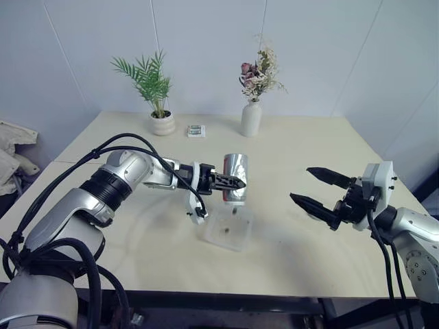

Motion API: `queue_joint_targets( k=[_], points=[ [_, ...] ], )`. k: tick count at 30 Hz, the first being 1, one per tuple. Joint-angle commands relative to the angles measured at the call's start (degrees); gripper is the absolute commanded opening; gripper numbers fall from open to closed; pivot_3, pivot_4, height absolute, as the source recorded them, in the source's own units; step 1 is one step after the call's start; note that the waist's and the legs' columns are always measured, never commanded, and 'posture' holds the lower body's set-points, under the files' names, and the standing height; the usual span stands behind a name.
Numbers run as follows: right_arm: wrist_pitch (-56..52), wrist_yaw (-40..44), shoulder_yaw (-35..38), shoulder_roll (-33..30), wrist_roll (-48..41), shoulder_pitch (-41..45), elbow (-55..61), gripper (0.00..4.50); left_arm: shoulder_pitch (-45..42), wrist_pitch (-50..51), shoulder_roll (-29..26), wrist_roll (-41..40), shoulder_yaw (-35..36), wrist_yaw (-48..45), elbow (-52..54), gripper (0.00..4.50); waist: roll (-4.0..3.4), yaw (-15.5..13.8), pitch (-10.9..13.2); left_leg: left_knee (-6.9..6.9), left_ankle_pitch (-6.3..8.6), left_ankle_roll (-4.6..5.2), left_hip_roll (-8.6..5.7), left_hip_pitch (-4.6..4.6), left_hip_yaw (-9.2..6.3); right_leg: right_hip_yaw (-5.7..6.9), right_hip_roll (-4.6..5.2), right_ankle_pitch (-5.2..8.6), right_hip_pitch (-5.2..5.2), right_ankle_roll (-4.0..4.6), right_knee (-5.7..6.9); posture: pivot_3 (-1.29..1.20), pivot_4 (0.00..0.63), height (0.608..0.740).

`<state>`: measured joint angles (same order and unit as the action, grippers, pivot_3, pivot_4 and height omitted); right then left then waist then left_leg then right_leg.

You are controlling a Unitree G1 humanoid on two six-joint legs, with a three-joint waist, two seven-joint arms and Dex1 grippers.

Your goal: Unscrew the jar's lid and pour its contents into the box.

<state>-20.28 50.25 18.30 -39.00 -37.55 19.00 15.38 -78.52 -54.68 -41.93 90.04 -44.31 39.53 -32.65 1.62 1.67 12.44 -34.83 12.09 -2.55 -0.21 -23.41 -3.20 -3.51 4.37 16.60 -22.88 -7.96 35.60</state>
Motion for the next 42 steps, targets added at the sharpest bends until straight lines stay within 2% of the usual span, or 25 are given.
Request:
queue_joint_targets(
  k=[1, 4, 9, 11, 13, 14, 15, 17, 19, 20, 22, 25, 30, 34, 38, 42],
  points=[
    [1.9, -0.3, 0.0, 0.6, 0.1, 1.9, -0.2, 4.47, -3.0, 1.5, -2.1, -0.2, -0.3, 0.4, -0.1, 2.05, 0.00, -0.1, 0.0, -0.03, 0.00, 0.00, 0.00, 0.00, 0.00, 0.00, 0.00, 0.00, 0.00, 0.00, 0.03, 0.00, 0.150, 0.740],
    [1.9, 0.1, -0.7, 0.6, 0.3, 2.6, -0.8, 4.47, -4.2, 0.2, -1.3, -3.9, 0.7, -0.3, -3.9, 2.05, 0.00, -0.2, 0.0, -0.07, 0.01, 0.01, -0.01, 0.00, 0.00, 0.00, 0.00, 0.00, 0.00, 0.00, 0.04, 0.00, 0.150, 0.740],
    [1.4, 0.5, -1.2, 0.3, -0.1, 2.8, -0.8, 4.47, -4.2, -4.6, -0.5, -16.0, 4.5, -8.6, -13.0, 2.05, 0.00, -0.2, 0.0, -0.11, 0.03, 0.05, -0.01, -0.02, 0.00, 0.00, 0.02, 0.00, 0.00, 0.00, 0.04, 0.00, 0.150, 0.740],
    [0.8, 0.9, -1.4, 0.0, -0.7, 2.9, -0.4, 4.47, -2.2, -10.2, 0.9, -30.7, 8.7, -19.9, -21.5, 2.05, -0.01, -0.1, 0.0, -0.12, 0.03, 0.05, -0.01, -0.02, 0.01, 0.00, 0.02, 0.00, 0.00, 0.00, 0.06, 0.00, 0.150, 0.740],
    [-0.3, 1.2, -2.2, -0.2, -1.4, 3.9, -0.1, 4.47, 7.2, -1.3, 4.7, -65.0, 18.4, -49.6, -22.0, 2.05, -0.21, -0.1, -0.1, -0.14, 0.03, 0.05, 0.00, 0.00, 0.05, 0.00, 0.02, 0.00, 0.00, 0.00, 0.09, 0.00, 0.150, 0.740],
    [-1.0, 1.2, -2.6, -0.1, -1.8, 4.6, 0.1, 4.47, 12.3, 10.2, 6.5, -80.5, 24.1, -62.6, -16.9, 2.05, -0.35, 0.0, -0.2, -0.13, 0.04, 0.07, 0.01, 0.07, 0.13, -0.03, 0.05, 0.01, 0.04, 0.04, 0.11, 0.00, 0.150, 0.740],
    [-1.4, 1.2, -2.8, 0.0, -2.1, 5.1, 0.2, 4.47, 15.7, 19.1, 7.4, -90.2, 27.9, -71.2, -12.1, 2.05, -0.35, 0.1, -0.1, -0.14, 0.05, 0.08, 0.02, 0.13, 0.25, -0.10, 0.08, 0.04, 0.05, 0.08, 0.21, 0.00, 0.150, 0.740],
    [-1.8, 1.4, -3.0, 0.0, -2.4, 5.6, 0.6, 4.47, 18.9, 28.3, 7.6, -96.9, 32.4, -77.1, -5.7, 2.05, -0.25, 0.3, 0.0, -0.22, 0.04, 0.06, 0.17, 0.15, 0.27, -0.12, -0.04, 0.03, 0.01, 0.19, 0.33, 0.00, 0.150, 0.740],
    [-2.9, 1.5, -3.9, 0.4, -3.3, 7.1, 1.0, 4.47, 21.6, 39.8, 8.1, -102.9, 39.0, -75.2, -2.1, 2.05, -0.21, 0.2, 0.0, -0.25, 0.04, 0.06, 0.25, 0.13, 0.14, -0.10, -0.18, 0.00, -0.03, 0.24, 0.40, 0.00, 0.150, 0.740],
    [-3.4, 1.5, -4.9, 0.9, -3.5, 8.5, 1.0, 4.47, 22.7, 49.9, 8.5, -107.3, 43.1, -72.7, -1.2, 2.05, -0.21, 0.2, 0.0, -0.29, 0.03, 0.06, 0.25, 0.13, 0.05, -0.07, -0.20, 0.00, -0.03, 0.24, 0.46, 0.00, 0.150, 0.740],
    [-4.3, 1.8, -6.3, 1.4, -4.1, 10.2, 1.1, 4.47, 24.4, 59.4, 9.2, -110.7, 49.3, -66.4, -0.7, 2.05, -0.22, 0.5, 0.0, -0.38, 0.03, 0.05, 0.23, 0.16, 0.04, -0.08, -0.19, 0.00, -0.02, 0.24, 0.56, 0.00, 0.150, 0.740],
    [-5.0, 2.1, -7.5, 1.9, -4.5, 12.0, 0.9, 4.47, 27.0, 62.7, 9.7, -111.4, 54.8, -62.0, 0.7, 2.05, -0.26, 0.5, -0.1, -0.40, 0.03, 0.06, 0.20, 0.31, 0.02, -0.09, -0.17, 0.01, 0.11, 0.23, 0.60, 0.00, 0.150, 0.740],
    [-5.2, 4.1, -10.8, 3.3, -4.4, 16.6, -0.9, 4.47, 30.7, 57.9, 7.8, -109.2, 61.6, -56.1, -8.2, 2.05, -0.23, 0.0, -0.1, -0.41, 0.01, 0.02, 0.18, 0.28, -0.01, -0.06, -0.15, -0.01, 0.10, 0.22, 0.58, 0.00, 0.150, 0.740],
    [-4.6, 4.7, -11.7, 4.3, -3.5, 17.9, -2.0, 4.47, 32.2, 46.0, 6.9, -106.1, 62.4, -57.3, -15.5, 2.05, -0.18, -0.3, -0.1, -0.39, 0.01, 0.02, 0.16, 0.19, -0.07, 0.04, -0.12, -0.01, 0.10, 0.23, 0.45, 0.00, 0.150, 0.740],
    [-4.3, 4.8, -12.3, 5.1, -3.0, 18.4, -2.4, 4.47, 31.7, 41.9, 6.5, -106.4, 65.5, -54.5, -23.8, 2.05, -0.17, -0.3, -0.1, -0.34, 0.03, 0.02, 0.08, 0.16, -0.04, 0.05, 0.01, -0.03, 0.10, 0.20, 0.34, 0.00, 0.150, 0.740],
    [-3.9, 4.8, -12.2, 5.6, -2.9, 18.2, -2.7, 4.47, 31.5, 37.6, 6.8, -106.1, 65.9, -56.7, -27.5, 2.05, -0.15, -0.3, -0.1, -0.33, 0.03, 0.02, 0.07, 0.13, -0.06, 0.10, 0.02, -0.03, 0.10, 0.19, 0.33, 0.00, 0.150, 0.740]
  ],
)
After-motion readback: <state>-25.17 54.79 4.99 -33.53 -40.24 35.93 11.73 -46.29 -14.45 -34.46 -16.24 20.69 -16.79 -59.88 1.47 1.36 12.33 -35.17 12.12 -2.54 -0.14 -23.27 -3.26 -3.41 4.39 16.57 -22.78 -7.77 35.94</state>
